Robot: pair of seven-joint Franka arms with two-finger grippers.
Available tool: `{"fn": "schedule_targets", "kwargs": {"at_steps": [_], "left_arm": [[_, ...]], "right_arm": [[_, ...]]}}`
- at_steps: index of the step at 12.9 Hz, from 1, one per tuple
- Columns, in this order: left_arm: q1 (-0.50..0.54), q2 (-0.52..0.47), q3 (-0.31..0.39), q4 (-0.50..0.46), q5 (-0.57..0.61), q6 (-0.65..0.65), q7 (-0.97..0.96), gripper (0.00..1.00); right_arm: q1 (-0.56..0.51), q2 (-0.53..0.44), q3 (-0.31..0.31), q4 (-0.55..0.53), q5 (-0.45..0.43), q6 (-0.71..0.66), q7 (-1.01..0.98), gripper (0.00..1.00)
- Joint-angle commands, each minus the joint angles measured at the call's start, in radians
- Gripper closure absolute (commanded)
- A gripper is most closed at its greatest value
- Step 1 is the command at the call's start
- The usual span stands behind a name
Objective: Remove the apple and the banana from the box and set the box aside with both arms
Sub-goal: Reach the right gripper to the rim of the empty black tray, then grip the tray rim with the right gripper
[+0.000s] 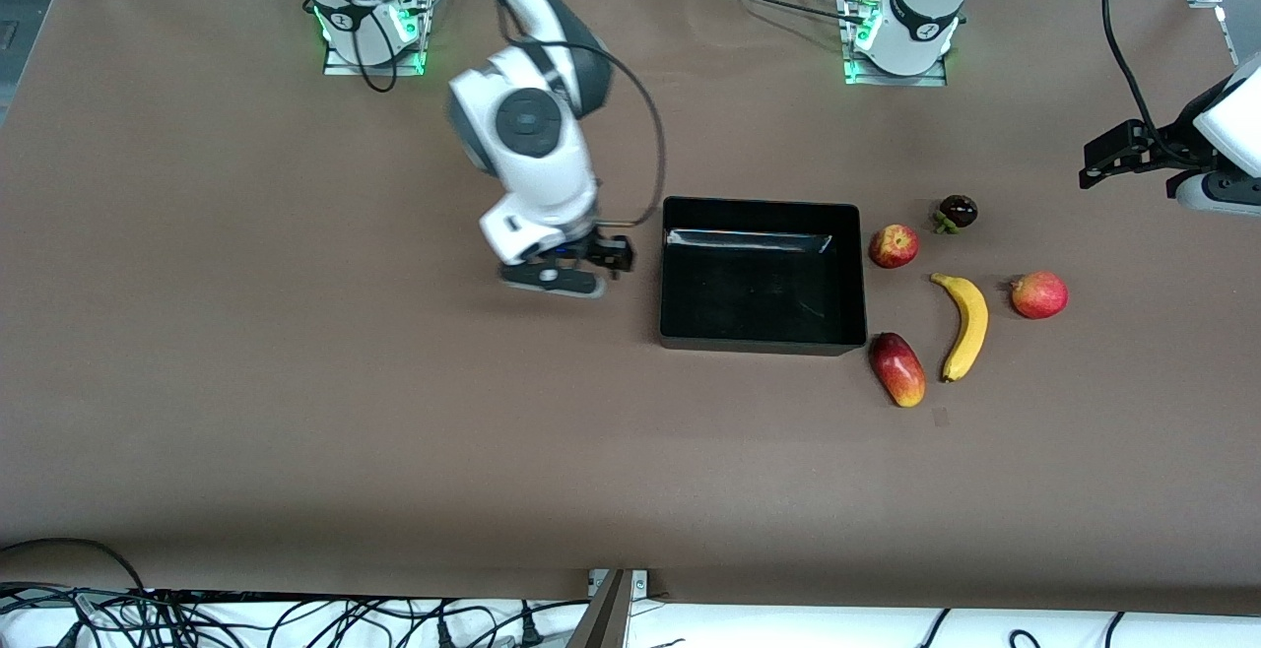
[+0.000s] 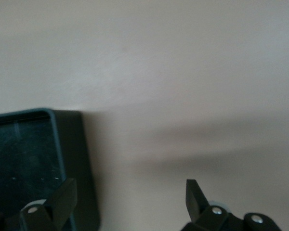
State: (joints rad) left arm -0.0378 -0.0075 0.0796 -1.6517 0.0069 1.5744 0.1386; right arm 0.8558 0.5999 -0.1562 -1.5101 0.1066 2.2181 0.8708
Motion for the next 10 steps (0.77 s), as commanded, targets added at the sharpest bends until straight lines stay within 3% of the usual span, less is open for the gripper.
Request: {"fn": "schedule_targets", "kwargs": {"at_steps": [1,5,6,7,10], "left_arm": [[0.013,-0.019,-0.001,-0.025,0.021,0.009,-0.007,0.00],[0.029,-0.022,0.000,-0.034,0.021,0.010,-0.007,0.00],[0.029,-0.022,0.000,-0.034,0.021,0.010,-0.007,0.00],[0.030,-0.025,0.000,-0.036,0.021,0.009,-0.007,0.00],[0.045,-0.029,0.000,-0.033,0.021,-0.002,-0.010,0.00]], "right_arm": [[0.072,0.084,-0.016,0.066,-0.002,0.051,0.098,0.00],[0.124,0.167,-0.017,0.094,-0.013,0.084,0.126,0.01],[0.132,0.184,-0.017,0.094,-0.025,0.086,0.123,0.09],[0.134,0.190,-0.016,0.094,-0.033,0.086,0.116,0.25],[0.134,0.192,-0.016,0.094,-0.050,0.081,0.042,0.87]]}}
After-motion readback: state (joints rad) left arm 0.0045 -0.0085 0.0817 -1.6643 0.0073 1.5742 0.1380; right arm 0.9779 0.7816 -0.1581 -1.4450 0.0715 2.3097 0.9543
